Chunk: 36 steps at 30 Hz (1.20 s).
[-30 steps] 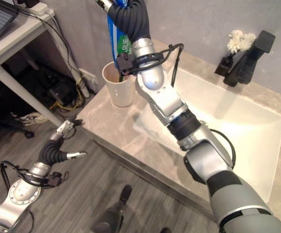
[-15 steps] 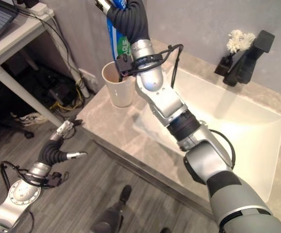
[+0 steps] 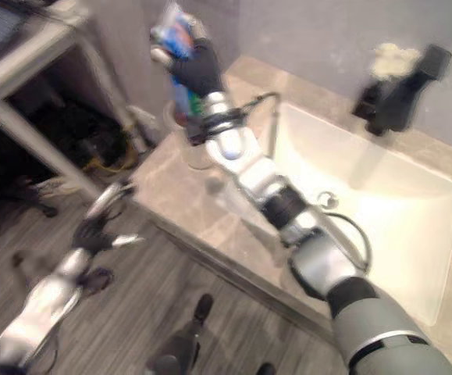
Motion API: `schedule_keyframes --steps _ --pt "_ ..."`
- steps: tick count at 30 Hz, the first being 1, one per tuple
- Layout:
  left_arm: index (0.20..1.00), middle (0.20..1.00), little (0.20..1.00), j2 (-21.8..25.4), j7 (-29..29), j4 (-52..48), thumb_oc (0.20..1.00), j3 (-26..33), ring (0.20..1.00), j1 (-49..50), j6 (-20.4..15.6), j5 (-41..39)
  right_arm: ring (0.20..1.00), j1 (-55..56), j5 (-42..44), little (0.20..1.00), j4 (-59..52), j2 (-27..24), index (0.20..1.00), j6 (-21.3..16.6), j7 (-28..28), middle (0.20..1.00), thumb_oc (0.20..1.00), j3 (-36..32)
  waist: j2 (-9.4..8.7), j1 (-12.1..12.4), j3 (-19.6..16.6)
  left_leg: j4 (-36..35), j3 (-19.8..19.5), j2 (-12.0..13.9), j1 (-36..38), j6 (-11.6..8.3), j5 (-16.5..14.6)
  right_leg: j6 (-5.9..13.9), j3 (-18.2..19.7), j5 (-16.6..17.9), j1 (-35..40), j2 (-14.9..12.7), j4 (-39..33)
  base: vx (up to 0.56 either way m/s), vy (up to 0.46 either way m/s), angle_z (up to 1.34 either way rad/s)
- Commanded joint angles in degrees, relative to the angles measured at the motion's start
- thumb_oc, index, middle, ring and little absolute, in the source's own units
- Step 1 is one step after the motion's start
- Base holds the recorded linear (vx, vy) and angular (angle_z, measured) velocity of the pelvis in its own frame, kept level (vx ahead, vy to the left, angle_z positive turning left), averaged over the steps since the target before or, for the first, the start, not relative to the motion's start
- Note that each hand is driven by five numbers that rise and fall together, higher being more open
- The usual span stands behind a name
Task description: Put brush and paste in cup on sink, flatten towel.
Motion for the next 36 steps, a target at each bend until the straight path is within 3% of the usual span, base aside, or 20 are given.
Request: schedule_keyframes --steps 1,7,11,16,26,27,28,29,30,31,36 --pt "1.0 1.0 1.0 -5.4 0.5 5.9 1.0 4.9 1.0 17.7 -4.2 4.8 1.0 -9.7 1.5 1.0 2.1 -0.8 1.0 -3.7 0.9 1.0 1.0 2.5 -2.05 -3.1 -1.1 -0.3 0.6 -0.4 3.8 0.5 -5.1 1.85 1.8 12.8 -2.2 -3.1 -1.9 -0.04 -0.028 -1.37" --pt "1.0 1.0 1.0 -4.8 -1.0 10.2 1.0 3.8 1.0 21.2 -4.1 6.2 1.0 -10.0 -0.4 1.0 -0.2 -2.7 1.0 -5.2 -1.5 1.0 1.0 1.0 -1.51 -2.5 -1.4 -0.3 0.4 -0.6 4.1 0.48 -5.2 2.08 1.4 13.2 -1.3 -3.3 -1.9 -0.01 -0.033 -0.03" --pt "1.0 1.0 1.0 -3.9 -1.1 10.3 1.0 2.6 1.0 21.5 -3.8 8.1 1.0 -7.0 -5.6 1.0 -9.4 -1.7 1.0 -5.9 -4.9 1.0 1.0 -3.6 1.15 -2.6 -2.3 -0.3 2.4 -0.3 6.8 0.95 -5.9 1.89 2.2 12.9 0.0 -3.6 -1.9 0.01 -0.014 0.0" --pt "1.0 1.0 1.0 -4.7 -1.8 11.7 1.0 4.0 1.0 23.3 -3.6 5.3 1.0 -8.1 -5.0 1.0 -10.7 -0.8 1.0 -5.9 -4.4 1.0 1.0 -3.9 2.8 -3.0 -3.2 -0.3 4.9 0.4 8.2 0.65 -5.8 1.72 3.6 11.5 -0.5 -3.6 -1.9 -0.01 0.0 -0.28" --pt "1.0 1.0 1.0 -6.1 -2.4 13.5 1.0 6.3 1.0 24.0 -2.6 4.1 1.0 -6.6 -9.5 1.0 -19.6 -5.6 1.0 -5.2 -4.4 1.0 1.0 -5.2 3.26 -4.8 -4.7 -0.3 5.5 2.0 9.6 -0.28 -5.8 1.12 3.6 9.3 0.3 -2.5 -1.9 -0.01 -0.041 -0.05" --pt "1.0 1.0 1.0 -7.4 -2.3 15.2 1.0 9.1 1.0 26.0 -2.4 3.3 1.0 -5.8 -13.1 1.0 -22.9 -13.3 1.0 -4.3 -3.9 1.0 1.0 -6.3 3.07 -5.8 -5.4 -0.3 6.2 2.5 10.5 -0.39 -5.9 1.12 3.8 9.0 0.6 -2.0 -1.9 0.01 -0.037 -0.02" --pt "1.0 1.0 1.0 -8.1 -2.2 15.9 1.0 9.8 1.0 26.8 -2.4 3.0 1.0 -4.6 -13.2 1.0 -24.5 -15.3 1.0 -4.5 -4.0 1.0 1.0 -7.1 3.16 -6.1 -5.6 -0.3 6.5 2.7 10.9 -0.4 -6.0 1.08 3.9 8.9 0.6 -1.9 -1.9 0.0 -0.059 -0.02" --pt "1.0 1.0 1.0 -16.6 -2.1 16.3 1.0 6.0 1.0 36.7 -4.0 5.9 1.0 -2.4 -15.3 1.0 -26.1 -16.1 1.0 -4.7 -4.5 1.0 1.0 -8.1 2.72 -4.5 -4.9 -0.3 6.3 2.9 11.3 -0.47 -6.3 0.97 3.4 8.2 1.3 -1.9 -1.9 -0.02 -0.058 -0.05" --pt "1.0 1.0 1.0 -14.0 -2.3 16.6 1.0 8.5 1.0 34.7 -2.4 6.5 1.0 2.9 -17.7 1.0 -30.6 -24.1 1.0 -7.0 -4.4 1.0 1.0 -10.0 3.28 -4.7 -5.1 -0.3 5.9 2.9 11.4 -0.48 -6.2 1.05 3.1 8.2 1.6 -1.6 -1.9 -0.04 -0.067 -0.33" --pt "1.0 1.0 1.0 -11.5 -2.9 14.8 1.0 11.6 1.0 36.1 -1.9 4.6 1.0 4.2 -16.7 1.0 -33.3 -29.6 1.0 -6.0 -4.6 1.0 1.0 -13.8 3.57 -4.4 -5.4 -0.3 5.9 3.0 11.5 -0.46 -6.3 1.2 2.9 7.9 1.9 -1.5 -1.9 -0.03 -0.045 -0.24" --pt "1.0 1.0 1.0 -11.6 -4.3 8.2 1.0 21.2 1.0 43.5 -2.4 1.1 1.0 19.7 -14.1 1.0 -36.6 -39.7 1.0 -9.1 -6.1 1.0 1.0 -29.8 4.99 -4.7 -6.4 -0.3 5.0 3.2 11.8 -0.64 -6.1 1.65 1.4 7.5 2.7 -1.4 -1.9 -0.02 -0.018 0.0"
